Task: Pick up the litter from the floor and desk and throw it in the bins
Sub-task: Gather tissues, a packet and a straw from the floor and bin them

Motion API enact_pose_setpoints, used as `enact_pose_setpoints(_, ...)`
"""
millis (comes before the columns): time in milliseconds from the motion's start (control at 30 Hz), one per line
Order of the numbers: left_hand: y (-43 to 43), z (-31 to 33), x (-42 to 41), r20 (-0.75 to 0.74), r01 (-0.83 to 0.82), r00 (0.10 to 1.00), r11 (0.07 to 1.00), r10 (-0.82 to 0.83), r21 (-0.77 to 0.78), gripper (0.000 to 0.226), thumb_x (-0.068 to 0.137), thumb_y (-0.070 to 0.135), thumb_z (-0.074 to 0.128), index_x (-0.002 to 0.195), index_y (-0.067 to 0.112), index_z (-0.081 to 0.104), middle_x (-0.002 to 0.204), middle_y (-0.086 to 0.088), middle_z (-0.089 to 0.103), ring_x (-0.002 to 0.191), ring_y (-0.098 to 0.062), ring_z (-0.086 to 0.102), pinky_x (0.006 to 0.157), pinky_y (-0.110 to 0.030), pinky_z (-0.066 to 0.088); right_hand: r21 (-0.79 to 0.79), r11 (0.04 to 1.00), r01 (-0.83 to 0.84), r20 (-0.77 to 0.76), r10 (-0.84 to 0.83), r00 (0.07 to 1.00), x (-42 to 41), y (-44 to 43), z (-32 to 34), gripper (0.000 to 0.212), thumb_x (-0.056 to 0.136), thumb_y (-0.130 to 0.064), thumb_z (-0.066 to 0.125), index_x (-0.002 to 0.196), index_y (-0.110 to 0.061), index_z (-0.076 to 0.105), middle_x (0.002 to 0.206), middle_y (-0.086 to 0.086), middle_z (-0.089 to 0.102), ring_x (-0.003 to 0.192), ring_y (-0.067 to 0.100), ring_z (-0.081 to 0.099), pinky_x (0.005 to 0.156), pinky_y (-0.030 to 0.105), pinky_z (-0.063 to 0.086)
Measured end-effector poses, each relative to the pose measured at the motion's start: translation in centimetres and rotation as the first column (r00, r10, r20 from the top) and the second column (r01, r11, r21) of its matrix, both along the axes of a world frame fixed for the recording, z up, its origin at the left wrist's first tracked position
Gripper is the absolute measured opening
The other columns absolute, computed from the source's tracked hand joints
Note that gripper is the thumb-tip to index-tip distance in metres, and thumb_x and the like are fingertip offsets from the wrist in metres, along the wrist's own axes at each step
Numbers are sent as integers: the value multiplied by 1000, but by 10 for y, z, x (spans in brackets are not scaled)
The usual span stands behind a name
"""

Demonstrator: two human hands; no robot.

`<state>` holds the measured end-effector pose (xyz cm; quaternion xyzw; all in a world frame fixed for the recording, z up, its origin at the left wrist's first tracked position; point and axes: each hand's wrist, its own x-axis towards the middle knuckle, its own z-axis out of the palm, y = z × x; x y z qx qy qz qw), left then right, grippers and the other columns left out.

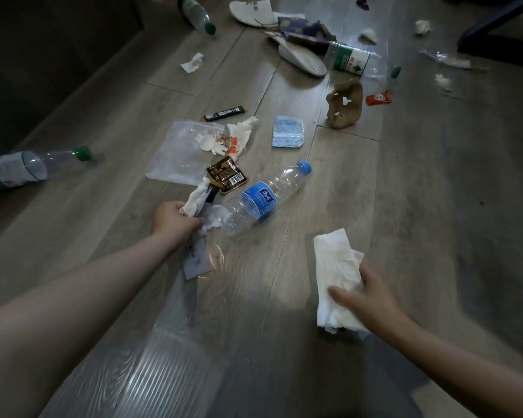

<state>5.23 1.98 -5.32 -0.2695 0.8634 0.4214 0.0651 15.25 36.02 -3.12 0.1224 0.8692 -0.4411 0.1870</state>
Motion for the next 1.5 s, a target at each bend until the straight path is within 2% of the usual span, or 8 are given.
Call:
enact_pose_setpoints(100,-3,-4,-3,2,-15,1000,1000,15,-6,16,70,8,78,69,14,63,56,2,54,50,-10,49,44,-21,33,-20,1000,21,-10,-21,1000,-11,-4,0,42,78,-22,75,113,-31,53,95,-13,65,84,2,63,62,20,47)
enact_pose_setpoints(533,-18,70,50,182,-253,959,942,215,221,27,75,13,77,97,1,70,78,-12,71,63,-22,67,49,-26,51,-147,935,324,136,-305,942,14,-9,82,27,80,-17,73,105,-22,64,93,-6,72,84,13,70,73,38,58)
enact_pose_setpoints(833,55,122,95,245,-99,969,954,28,282,6,77,4,74,80,8,72,65,-4,72,63,-22,66,62,-30,53,137,833,537,200,-554,808,78,70,100,24,79,-15,65,103,-18,61,89,0,65,81,18,62,70,32,47)
enact_pose_setpoints(933,85,110,115,309,-103,951,947,4,305,12,78,3,73,89,1,73,79,-17,72,71,-26,66,70,-36,53,115,846,520,272,-531,803,97,69,87,26,80,-14,66,105,-18,62,90,0,67,80,14,63,65,28,47)
enact_pose_setpoints(1167,109,85,122,343,-88,939,958,-12,274,5,77,9,75,80,9,71,68,-6,70,61,-20,66,55,-27,50,-17,916,400,229,-386,894,59,20,31,18,77,-8,69,84,-23,62,80,-5,66,76,14,63,61,15,46)
enact_pose_setpoints(1300,96,80,120,364,-125,931,956,20,267,8,78,10,75,83,6,71,63,-3,70,58,-18,66,51,-25,47,128,921,367,175,-385,906,55,3,0,33,80,-14,71,110,-14,60,99,-3,61,91,15,58,74,22,48)
enact_pose_setpoints(1400,86,81,117,364,-136,931,960,39,244,5,78,9,75,82,8,71,58,-1,70,56,-18,65,51,-27,48,192,912,363,130,-390,912,54,-3,-11,7,83,-13,66,85,-15,59,80,-12,56,73,8,56,57,15,40)
enact_pose_setpoints(1500,80,90,115,351,-145,934,965,61,220,5,78,9,75,80,11,71,58,-1,70,55,-18,64,51,-26,48,208,922,326,192,-366,911,46,-1,-11,11,82,-15,64,74,-12,57,71,-5,58,67,14,58,56,22,37)
